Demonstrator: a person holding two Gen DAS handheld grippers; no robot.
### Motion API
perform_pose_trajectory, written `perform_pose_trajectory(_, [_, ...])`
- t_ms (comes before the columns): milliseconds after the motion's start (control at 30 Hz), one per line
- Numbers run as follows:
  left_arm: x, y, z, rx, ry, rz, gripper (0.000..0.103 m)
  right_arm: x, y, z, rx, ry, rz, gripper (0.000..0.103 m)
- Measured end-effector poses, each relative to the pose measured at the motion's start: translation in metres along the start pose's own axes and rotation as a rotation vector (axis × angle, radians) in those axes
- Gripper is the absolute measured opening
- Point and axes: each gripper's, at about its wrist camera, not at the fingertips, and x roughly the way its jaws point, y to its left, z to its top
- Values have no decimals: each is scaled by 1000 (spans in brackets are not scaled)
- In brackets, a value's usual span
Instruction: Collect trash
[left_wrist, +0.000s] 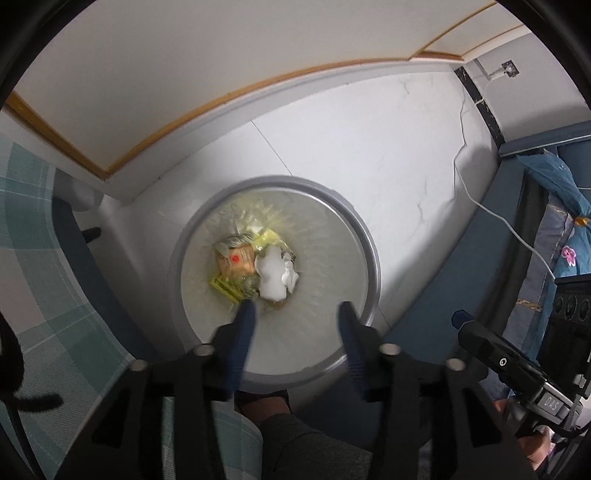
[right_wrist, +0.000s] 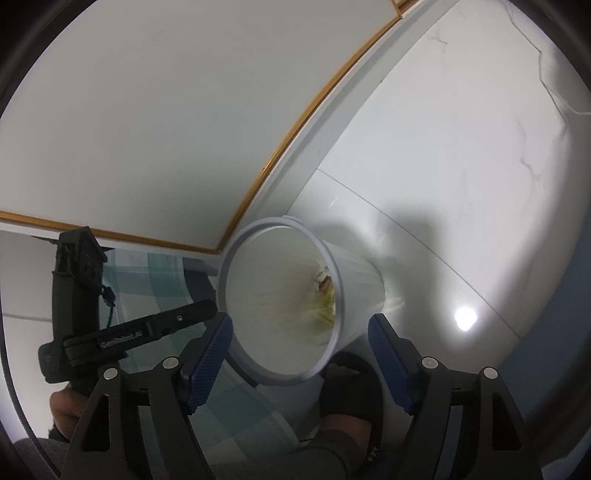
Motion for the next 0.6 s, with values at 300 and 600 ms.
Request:
perform_pose_trajectory(300, [-27,-7,-6,55,-120,158,76,-9,-2,2,11,-41,-4,79])
perform_pose_trajectory(600, [-61,-8,-17,62,-191,163,77,-23,19,-1,-49,-49,6,86])
